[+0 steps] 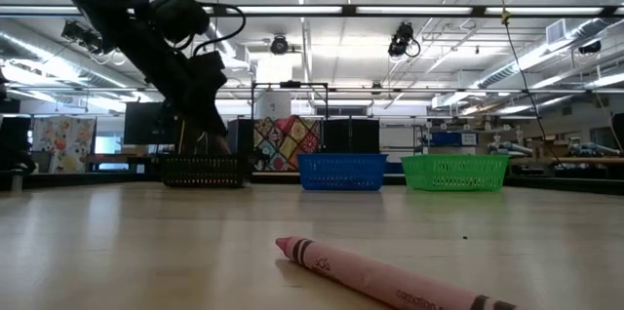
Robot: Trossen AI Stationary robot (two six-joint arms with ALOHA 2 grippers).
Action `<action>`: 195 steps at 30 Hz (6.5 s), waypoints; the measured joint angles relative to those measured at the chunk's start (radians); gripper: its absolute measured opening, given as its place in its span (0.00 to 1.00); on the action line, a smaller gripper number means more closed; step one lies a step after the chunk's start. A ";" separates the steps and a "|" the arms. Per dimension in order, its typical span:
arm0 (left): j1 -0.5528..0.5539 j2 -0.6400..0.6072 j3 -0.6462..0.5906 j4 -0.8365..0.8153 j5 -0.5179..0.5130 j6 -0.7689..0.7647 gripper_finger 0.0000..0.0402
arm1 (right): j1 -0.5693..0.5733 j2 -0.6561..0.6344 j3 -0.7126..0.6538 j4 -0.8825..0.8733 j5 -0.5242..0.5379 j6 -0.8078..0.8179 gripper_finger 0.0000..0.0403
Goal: Sort crayons
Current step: Put the pink crayon into the black bin, then put the red crayon into the blue bin
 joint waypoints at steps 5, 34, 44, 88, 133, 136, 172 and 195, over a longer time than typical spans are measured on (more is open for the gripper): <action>0.052 0.000 -0.023 0.021 0.028 -0.009 0.09 | -0.008 0.000 0.000 0.005 0.000 -0.002 0.15; -0.040 -0.023 0.052 -0.092 0.152 -0.021 0.28 | -0.028 0.000 0.000 0.004 -0.028 -0.002 0.15; -0.447 -0.146 0.115 -0.326 0.151 -0.098 0.28 | -0.028 0.000 0.000 -0.015 -0.045 -0.002 0.15; -1.350 0.329 0.480 -0.560 -0.003 -0.680 0.28 | -0.056 0.000 0.000 -0.014 -0.080 -0.007 0.15; -1.438 0.537 0.515 -0.540 0.027 -0.644 0.28 | -0.066 -0.001 0.000 -0.019 -0.132 0.001 0.15; -1.435 0.540 0.516 -0.509 0.027 -0.626 0.28 | -0.066 -0.001 0.000 -0.019 -0.132 0.001 0.15; -1.408 0.628 0.518 -0.445 0.065 -0.619 0.28 | -0.066 -0.001 0.000 -0.019 -0.143 -0.001 0.15; -1.360 0.650 0.517 -0.477 0.118 -0.675 0.04 | -0.067 -0.001 0.000 -0.001 -0.157 0.038 0.15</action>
